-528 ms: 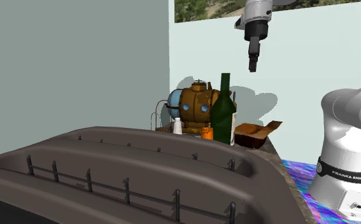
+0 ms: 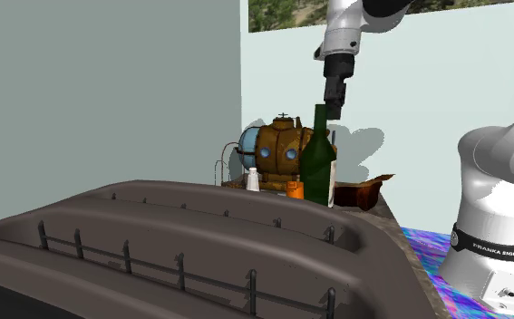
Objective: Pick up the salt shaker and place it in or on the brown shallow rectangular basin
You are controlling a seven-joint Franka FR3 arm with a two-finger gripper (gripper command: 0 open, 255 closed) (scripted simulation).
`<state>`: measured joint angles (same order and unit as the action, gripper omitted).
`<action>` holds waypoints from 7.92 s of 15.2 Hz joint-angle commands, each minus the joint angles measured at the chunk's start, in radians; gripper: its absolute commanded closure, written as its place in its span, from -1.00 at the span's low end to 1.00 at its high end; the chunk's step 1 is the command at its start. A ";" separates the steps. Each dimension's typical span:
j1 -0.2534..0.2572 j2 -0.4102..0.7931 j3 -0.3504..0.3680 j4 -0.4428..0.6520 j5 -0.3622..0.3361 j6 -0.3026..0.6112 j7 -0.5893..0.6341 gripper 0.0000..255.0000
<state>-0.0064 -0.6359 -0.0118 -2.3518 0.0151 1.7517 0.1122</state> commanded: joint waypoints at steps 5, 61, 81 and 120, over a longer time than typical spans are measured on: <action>-0.018 0.160 0.018 -0.026 -0.017 0.230 0.056 -1.00; -0.081 0.758 0.033 0.315 -0.136 0.601 0.248 1.00; -0.080 0.678 0.036 0.485 -0.114 0.353 0.218 1.00; -0.210 -0.443 -0.128 -0.530 -0.192 0.262 0.001 1.00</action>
<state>-0.2152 -1.0817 -0.1373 -2.8692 -0.1742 1.9978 0.1134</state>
